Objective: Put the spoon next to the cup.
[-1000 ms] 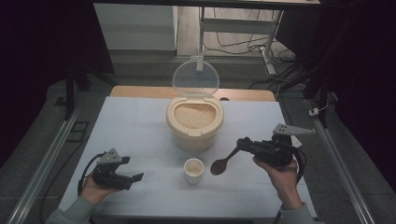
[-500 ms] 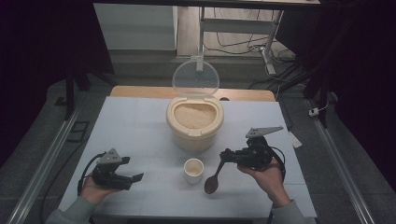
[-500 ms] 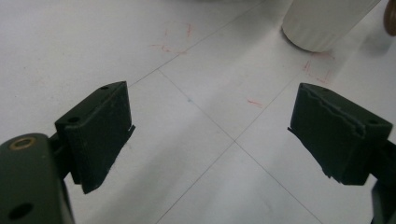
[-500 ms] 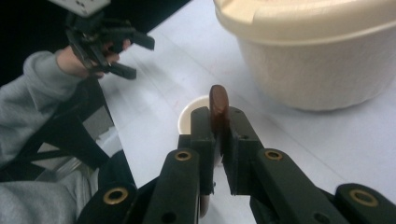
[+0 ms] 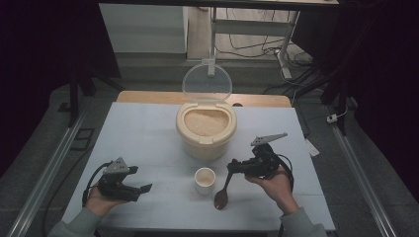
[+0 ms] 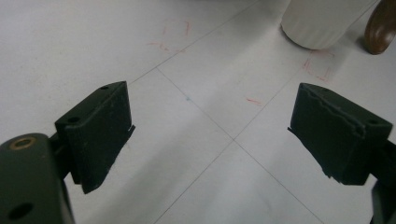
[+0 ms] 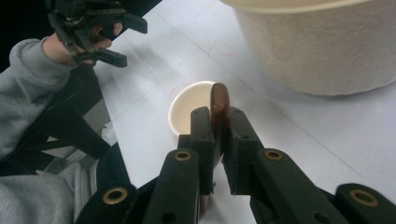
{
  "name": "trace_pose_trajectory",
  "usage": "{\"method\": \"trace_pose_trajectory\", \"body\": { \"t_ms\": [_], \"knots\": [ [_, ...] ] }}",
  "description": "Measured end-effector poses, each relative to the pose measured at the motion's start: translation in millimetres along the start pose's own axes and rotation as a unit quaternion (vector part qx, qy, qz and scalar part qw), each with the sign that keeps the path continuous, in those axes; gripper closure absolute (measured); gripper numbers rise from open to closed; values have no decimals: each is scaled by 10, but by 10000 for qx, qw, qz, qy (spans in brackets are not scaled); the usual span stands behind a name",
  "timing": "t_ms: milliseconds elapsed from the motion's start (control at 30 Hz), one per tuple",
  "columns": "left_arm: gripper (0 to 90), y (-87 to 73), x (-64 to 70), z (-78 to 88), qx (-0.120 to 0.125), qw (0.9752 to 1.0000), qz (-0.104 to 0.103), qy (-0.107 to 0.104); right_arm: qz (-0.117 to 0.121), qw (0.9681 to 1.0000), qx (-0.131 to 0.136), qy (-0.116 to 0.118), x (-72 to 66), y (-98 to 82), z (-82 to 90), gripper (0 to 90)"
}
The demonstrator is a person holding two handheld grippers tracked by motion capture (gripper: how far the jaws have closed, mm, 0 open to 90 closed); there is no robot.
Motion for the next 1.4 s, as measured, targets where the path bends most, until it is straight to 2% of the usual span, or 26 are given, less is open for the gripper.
{"method": "trace_pose_trajectory", "body": {
  "t_ms": [167,300,500,567,633,767,867,1133,1400],
  "knots": [
    [126,-2,-1,-3,-11,10000,0,2,2,9998,12,-216,176,-7,-66,780],
    [127,-3,0,-5,-16,10000,-6,1,97,9990,46,-444,307,-22,-145,743],
    [126,-3,3,-3,-5,10000,-9,-2,276,9958,-47,-874,504,-69,-267,667],
    [126,-3,4,-3,-2,10000,-10,-4,337,9935,-87,-1081,567,-99,-301,629],
    [126,-4,3,-5,-9,10000,-12,-2,388,9900,-126,-1350,647,-143,-343,598],
    [126,-5,3,-7,-21,10000,-26,-1,319,9862,-161,-1619,754,-216,-403,555],
    [126,-6,1,-8,-18,10000,-14,1,341,9817,-262,-1856,834,-264,-444,516],
    [126,-11,0,-13,-34,10000,-21,-5,326,9734,-451,-2221,943,-318,-505,491],
    [126,-16,1,-15,-39,10000,-6,0,178,9678,-374,-2484,1006,-319,-458,392]
  ]
}}
Point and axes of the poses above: each handheld gripper's, and its own axes: z roughly backward along the jaws, y roughly out of its top, x roughly to its right, the point moved 9 cm from there along -z, roughly forward along the jaws, and after that the axes turned 6 degrees about z, right-handed, at the moved point
